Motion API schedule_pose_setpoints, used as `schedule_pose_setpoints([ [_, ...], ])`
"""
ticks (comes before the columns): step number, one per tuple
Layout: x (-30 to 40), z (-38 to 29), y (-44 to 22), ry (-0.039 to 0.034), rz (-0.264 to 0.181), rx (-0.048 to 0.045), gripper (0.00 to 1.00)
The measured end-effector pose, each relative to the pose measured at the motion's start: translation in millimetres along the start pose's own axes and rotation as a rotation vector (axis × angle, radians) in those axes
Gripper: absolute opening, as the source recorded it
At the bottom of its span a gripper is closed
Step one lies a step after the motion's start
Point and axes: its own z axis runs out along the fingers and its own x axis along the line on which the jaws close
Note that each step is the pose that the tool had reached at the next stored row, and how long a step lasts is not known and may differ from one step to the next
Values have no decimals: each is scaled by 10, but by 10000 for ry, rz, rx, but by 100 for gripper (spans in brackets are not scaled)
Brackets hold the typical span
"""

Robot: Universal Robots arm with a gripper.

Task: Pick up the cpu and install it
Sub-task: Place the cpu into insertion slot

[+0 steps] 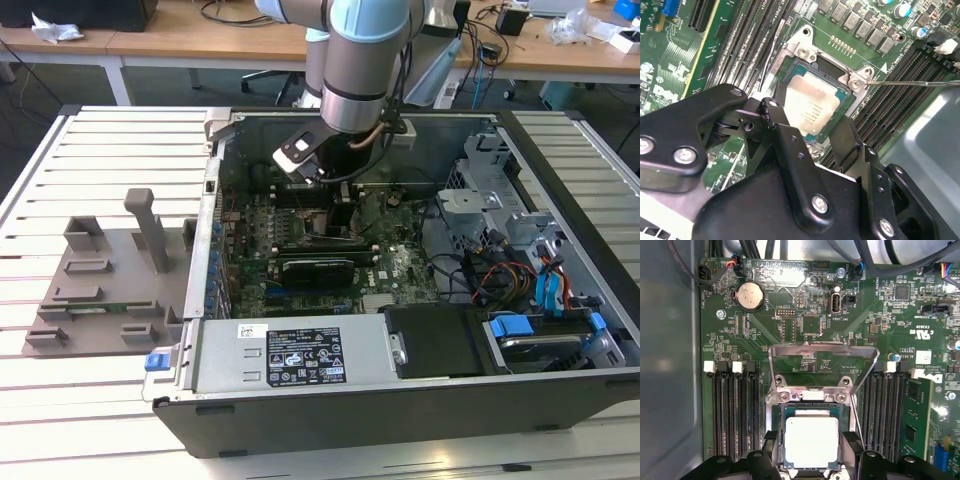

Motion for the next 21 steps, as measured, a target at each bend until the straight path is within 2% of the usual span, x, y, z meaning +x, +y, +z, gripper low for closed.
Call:
schedule_pose_setpoints([
  [2, 0, -9, 0, 1, 0, -1, 60],
  [6, -1, -10, -4, -1, 2, 0, 35],
  [9, -22, -1, -72, -4, -22, -2, 16],
  [13, -34, 10, -110, -4, -49, -3, 16],
  [14, -34, 10, -111, -5, -53, -3, 10],
  [21, -38, 51, -101, -11, -53, 4, 10],
])
